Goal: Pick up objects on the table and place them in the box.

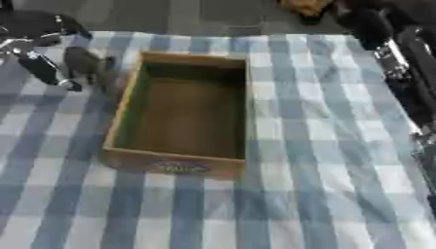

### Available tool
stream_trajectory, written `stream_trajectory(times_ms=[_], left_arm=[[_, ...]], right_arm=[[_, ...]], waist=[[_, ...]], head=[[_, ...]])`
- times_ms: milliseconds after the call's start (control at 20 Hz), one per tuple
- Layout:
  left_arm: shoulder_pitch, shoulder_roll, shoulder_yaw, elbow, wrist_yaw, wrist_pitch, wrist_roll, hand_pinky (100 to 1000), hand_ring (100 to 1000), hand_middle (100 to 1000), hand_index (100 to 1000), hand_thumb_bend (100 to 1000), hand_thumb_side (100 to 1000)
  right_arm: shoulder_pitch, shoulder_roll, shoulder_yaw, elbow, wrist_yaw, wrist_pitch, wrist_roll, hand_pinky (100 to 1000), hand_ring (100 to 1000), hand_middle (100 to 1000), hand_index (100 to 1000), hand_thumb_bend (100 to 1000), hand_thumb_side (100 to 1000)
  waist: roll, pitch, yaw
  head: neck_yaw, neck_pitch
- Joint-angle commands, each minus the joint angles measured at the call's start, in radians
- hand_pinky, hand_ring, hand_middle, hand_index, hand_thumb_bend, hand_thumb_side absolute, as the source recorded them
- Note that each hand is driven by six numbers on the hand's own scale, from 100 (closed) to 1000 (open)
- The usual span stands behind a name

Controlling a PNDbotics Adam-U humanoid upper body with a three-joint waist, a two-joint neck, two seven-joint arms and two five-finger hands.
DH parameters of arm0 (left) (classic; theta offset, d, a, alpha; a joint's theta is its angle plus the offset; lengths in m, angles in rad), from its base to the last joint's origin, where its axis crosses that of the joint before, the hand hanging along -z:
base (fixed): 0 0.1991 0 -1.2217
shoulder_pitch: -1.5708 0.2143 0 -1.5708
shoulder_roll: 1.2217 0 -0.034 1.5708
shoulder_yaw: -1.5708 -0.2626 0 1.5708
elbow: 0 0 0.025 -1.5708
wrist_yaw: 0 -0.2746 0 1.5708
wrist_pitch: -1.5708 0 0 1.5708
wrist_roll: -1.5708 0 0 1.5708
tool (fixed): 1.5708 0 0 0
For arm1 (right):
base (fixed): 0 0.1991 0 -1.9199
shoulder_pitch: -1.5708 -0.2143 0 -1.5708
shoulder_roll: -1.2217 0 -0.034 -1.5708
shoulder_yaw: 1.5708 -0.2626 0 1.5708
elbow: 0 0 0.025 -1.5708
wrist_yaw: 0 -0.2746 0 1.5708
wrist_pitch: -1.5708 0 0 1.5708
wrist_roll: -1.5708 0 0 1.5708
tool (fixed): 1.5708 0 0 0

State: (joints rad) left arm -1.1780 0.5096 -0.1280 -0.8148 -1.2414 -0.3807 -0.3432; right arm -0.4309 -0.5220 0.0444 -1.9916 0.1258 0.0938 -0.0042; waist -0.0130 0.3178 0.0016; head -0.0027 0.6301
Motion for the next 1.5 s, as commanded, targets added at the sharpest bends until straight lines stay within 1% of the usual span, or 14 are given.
stream_trajectory(times_ms=[50,350,600,900,1250,1300,1500], left_arm=[[-0.024,0.017,0.011,-0.007,-0.005,0.001,0.007,825,833,826,915,674,329],[-0.034,0.011,0.013,-0.003,-0.028,0.008,0.013,824,829,822,908,666,332],[-0.055,0.005,0.018,0.013,-0.049,0.006,-0.003,821,826,813,897,609,326],[-0.087,0.002,0.023,0.025,-0.041,0.000,-0.070,821,826,824,894,597,327],[-0.099,-0.003,0.030,0.035,-0.052,0.013,-0.093,820,818,821,891,579,326],[-0.099,-0.003,0.031,0.036,-0.057,0.013,-0.093,818,817,818,890,587,318],[-0.100,-0.005,0.032,0.043,-0.068,0.011,-0.103,808,810,807,885,562,322]], right_arm=[[-0.008,-0.012,-0.005,-0.008,-0.005,-0.001,0.004,878,848,733,887,563,1000],[-0.010,-0.015,-0.004,-0.008,-0.005,-0.002,0.004,878,848,733,887,550,1000],[-0.019,-0.022,-0.002,-0.008,-0.003,-0.005,0.005,878,849,733,887,534,1000],[-0.025,-0.030,-0.002,-0.008,0.000,-0.007,0.005,878,849,734,887,519,1000],[-0.032,-0.032,-0.001,-0.008,-0.002,-0.010,0.005,879,850,734,887,506,1000],[-0.032,-0.031,-0.001,-0.008,-0.002,-0.009,0.006,880,850,734,887,504,1000],[-0.032,-0.030,0.000,-0.008,-0.003,-0.009,0.006,880,850,734,887,505,1000]], waist=[[0.002,-0.025,0.000],[-0.002,-0.017,-0.002],[-0.005,-0.001,-0.006],[-0.008,0.012,-0.014],[-0.012,0.025,-0.024],[-0.013,0.026,-0.024],[-0.014,0.030,-0.023]], head=[[-0.003,-0.012],[0.005,-0.007],[0.000,-0.023],[-0.003,-0.038],[-0.005,-0.065],[-0.005,-0.066],[0.000,-0.065]])
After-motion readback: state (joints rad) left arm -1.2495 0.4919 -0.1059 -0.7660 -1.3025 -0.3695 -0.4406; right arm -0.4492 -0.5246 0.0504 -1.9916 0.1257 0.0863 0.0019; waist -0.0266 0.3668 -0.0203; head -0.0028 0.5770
